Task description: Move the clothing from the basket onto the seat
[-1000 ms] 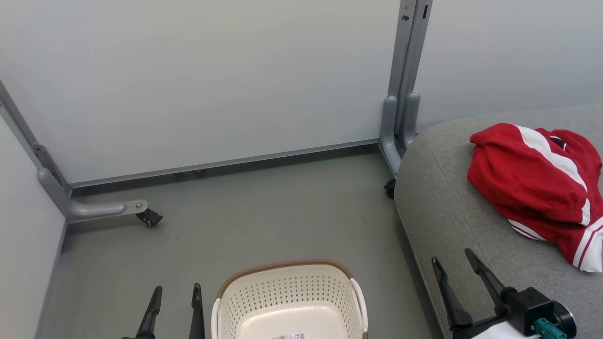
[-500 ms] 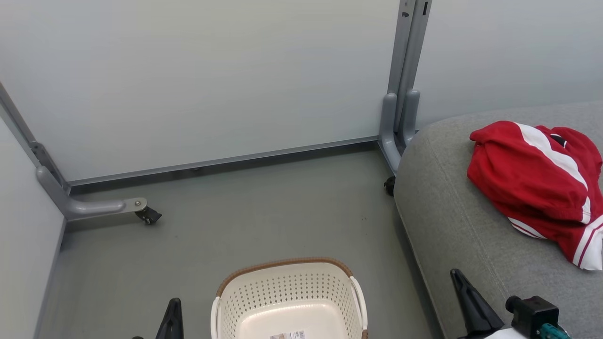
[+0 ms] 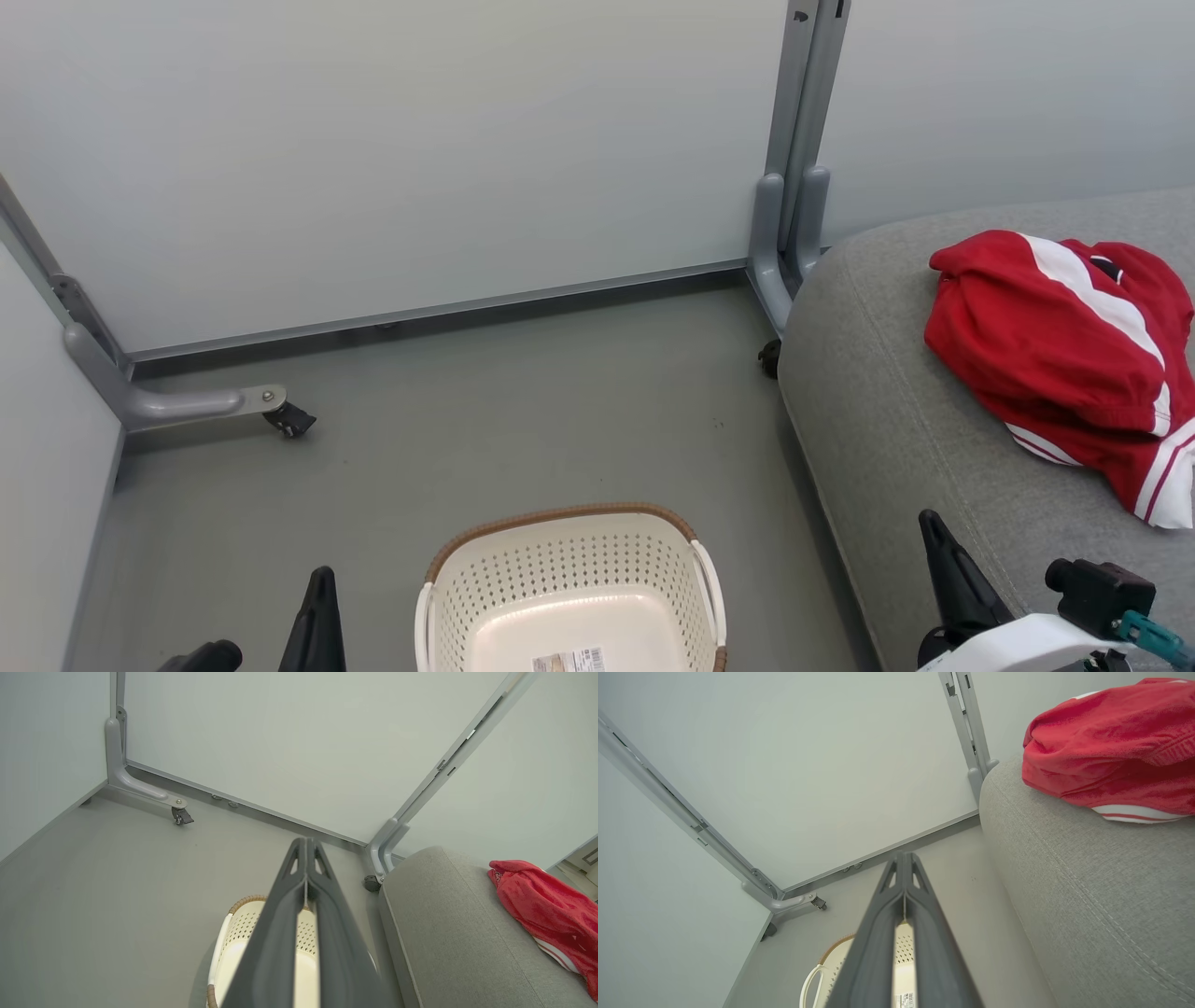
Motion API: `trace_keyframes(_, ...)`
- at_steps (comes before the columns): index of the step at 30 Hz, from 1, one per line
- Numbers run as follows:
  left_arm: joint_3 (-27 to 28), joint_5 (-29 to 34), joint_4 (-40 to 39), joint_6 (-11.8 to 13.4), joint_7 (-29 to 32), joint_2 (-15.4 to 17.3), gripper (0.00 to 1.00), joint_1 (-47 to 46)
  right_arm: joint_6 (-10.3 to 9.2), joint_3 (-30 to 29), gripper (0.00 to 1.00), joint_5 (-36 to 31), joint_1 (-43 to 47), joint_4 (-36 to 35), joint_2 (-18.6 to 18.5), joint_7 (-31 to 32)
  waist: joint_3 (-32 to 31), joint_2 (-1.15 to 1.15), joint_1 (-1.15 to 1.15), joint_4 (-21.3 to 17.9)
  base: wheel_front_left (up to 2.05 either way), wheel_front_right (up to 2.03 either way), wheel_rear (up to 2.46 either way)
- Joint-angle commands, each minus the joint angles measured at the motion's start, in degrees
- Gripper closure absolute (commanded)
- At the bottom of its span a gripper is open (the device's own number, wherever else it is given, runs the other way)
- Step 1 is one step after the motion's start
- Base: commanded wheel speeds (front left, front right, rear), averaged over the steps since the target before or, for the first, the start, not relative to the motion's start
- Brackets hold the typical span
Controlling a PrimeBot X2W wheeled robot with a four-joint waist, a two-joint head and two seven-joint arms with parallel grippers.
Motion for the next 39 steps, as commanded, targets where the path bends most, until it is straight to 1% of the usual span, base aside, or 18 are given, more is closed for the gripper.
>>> trace_keyframes(1,0.68,-3.34,-0.39,-0.45,0.6,0.53,1.0,-2.46,-0.01,-0.66,1.0,3.31,-2.09,-0.41,-0.28,0.73,0.16,0.0,0.0,-0.06,0.0,0.0,0.0)
trace_keyframes(16,2.56,-16.55,0.5,-1.69,3.74,0.82,1.0,-5.58,-0.02,-2.56,1.0,16.48,-4.38,0.8,-0.11,3.92,1.15,0.0,0.0,-0.39,0.0,0.0,0.0)
trace_keyframes(39,5.04,-31.88,1.74,-3.12,7.69,0.95,1.0,-9.27,-0.03,-5.01,1.0,31.88,-7.16,2.24,0.22,7.88,2.58,0.0,0.0,-0.87,0.0,0.0,0.0)
